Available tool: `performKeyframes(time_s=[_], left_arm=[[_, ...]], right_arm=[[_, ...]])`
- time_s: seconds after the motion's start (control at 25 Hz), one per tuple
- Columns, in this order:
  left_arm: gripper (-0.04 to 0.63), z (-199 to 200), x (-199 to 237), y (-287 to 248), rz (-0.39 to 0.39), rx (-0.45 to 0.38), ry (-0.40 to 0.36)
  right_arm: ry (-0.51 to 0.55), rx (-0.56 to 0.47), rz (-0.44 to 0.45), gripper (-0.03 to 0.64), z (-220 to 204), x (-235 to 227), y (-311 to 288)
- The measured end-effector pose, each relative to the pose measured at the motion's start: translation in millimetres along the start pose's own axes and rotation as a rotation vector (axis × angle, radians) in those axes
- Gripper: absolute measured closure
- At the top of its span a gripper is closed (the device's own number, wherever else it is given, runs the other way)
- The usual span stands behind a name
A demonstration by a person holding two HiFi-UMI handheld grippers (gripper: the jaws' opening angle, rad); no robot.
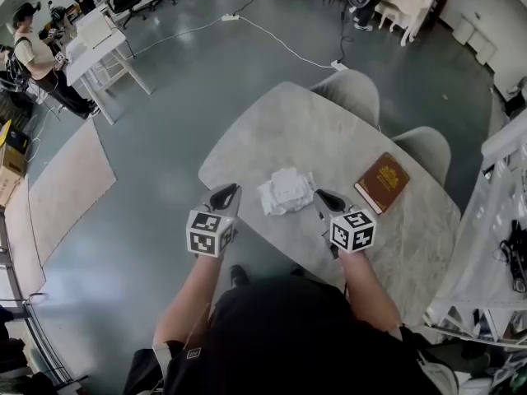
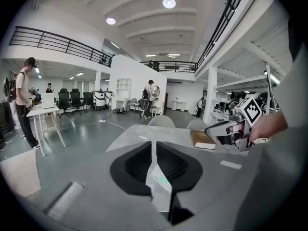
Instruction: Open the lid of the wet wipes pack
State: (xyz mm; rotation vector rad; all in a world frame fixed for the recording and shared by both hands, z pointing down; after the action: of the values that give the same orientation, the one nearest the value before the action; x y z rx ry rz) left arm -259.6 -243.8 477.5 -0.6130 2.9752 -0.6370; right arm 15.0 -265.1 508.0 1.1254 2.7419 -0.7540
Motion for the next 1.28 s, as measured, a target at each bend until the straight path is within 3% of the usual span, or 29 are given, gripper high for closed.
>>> performKeyframes(time_s=[0.24, 0.44, 0.64, 0.92, 1.28], left_arm=[[0.560, 33.2, 37.0, 29.9, -0.013, -0.087, -0.002], [0.563, 67.5, 47.2, 43.7, 0.003, -0.155, -0.102], [0.566, 95.5, 44.9, 52.3, -0.007, -0.232, -0.109], [0.569, 116.2, 37.5, 58.3, 0.009, -0.282, -0.073], [0.572, 91.5, 30.7, 65.4, 0.028, -0.244, -0.048]], right_arm=[[-0.020, -0.163, 0.053, 0.614, 68.1, 47.3, 7.1], [0.054, -0.272, 0.082, 0.614, 109.5, 72.5, 25.6], [0.174, -0.356, 0.072, 0.614, 138.5, 83.8, 43.1], [0.208, -0.400, 0.056, 0.614, 144.1, 80.7, 65.6], [0.197, -0.360, 0.038, 0.614, 122.3, 72.8, 67.4]])
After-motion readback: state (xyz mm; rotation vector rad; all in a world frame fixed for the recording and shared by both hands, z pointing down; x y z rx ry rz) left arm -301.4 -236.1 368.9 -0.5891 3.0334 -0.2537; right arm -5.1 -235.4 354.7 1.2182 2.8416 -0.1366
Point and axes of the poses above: the fingertips, and each gripper's own axes: y backward along the fingers, x to its left, z out of its top, the point moved 6 cm from there along y, backward along the fingers, and after that the axes turned 3 degrees about z, right-handed, at the moved point
